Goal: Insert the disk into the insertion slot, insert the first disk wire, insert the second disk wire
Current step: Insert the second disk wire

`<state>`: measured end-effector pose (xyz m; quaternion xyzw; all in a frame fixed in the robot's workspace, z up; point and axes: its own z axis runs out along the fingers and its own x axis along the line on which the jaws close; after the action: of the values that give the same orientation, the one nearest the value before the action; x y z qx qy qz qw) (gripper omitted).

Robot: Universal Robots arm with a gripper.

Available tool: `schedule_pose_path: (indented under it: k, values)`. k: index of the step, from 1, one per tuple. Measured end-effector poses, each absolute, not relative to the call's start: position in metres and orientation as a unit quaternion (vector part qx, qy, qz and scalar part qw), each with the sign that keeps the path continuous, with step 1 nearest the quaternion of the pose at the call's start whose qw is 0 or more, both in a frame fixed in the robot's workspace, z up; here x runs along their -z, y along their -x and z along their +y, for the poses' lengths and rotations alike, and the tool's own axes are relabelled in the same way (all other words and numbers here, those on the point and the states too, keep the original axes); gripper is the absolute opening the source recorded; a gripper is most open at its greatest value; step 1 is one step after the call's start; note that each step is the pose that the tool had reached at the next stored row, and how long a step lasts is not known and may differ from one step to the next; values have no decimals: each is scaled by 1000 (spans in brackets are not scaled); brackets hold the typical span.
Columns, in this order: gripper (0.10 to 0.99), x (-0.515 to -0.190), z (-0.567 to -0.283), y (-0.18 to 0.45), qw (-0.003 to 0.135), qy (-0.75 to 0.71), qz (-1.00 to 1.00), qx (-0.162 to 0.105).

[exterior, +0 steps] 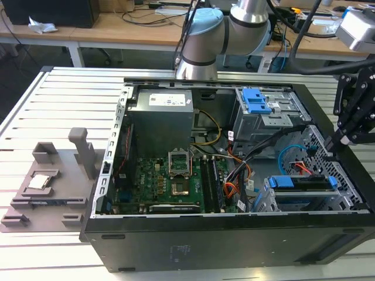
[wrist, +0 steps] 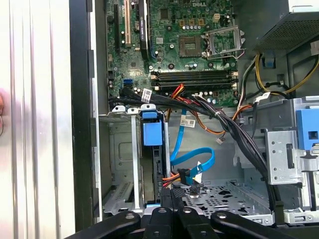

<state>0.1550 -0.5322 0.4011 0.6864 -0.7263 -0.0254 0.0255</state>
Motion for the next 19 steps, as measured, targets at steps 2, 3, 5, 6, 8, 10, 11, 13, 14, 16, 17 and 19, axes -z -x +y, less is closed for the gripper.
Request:
schedule_pose_path:
  k: [2,3,5,6,8,10,11,13,14,16,17,19]
  values:
    - [169,-401,-532,-155,25,-686,-726,25]
    - [235,-401,-532,-155,26,-686,-726,25]
    - [298,-401,-532,-155,26,-687,-726,25]
    - [298,-401,-532,-155,26,-689,-724,25]
    - [298,-400,-532,-155,26,-713,-700,24]
    - [298,-398,-532,-155,27,-730,-682,24]
    - [298,-398,-532,-155,27,-739,-673,23]
    - [298,-396,-529,-152,28,-744,-667,23]
    - [298,-395,-522,-146,28,-745,-666,23]
    - [298,-391,-512,-143,27,-749,-661,23]
    - [298,-388,-510,-142,28,-751,-659,23]
    - [298,-383,-509,-139,29,-757,-652,22]
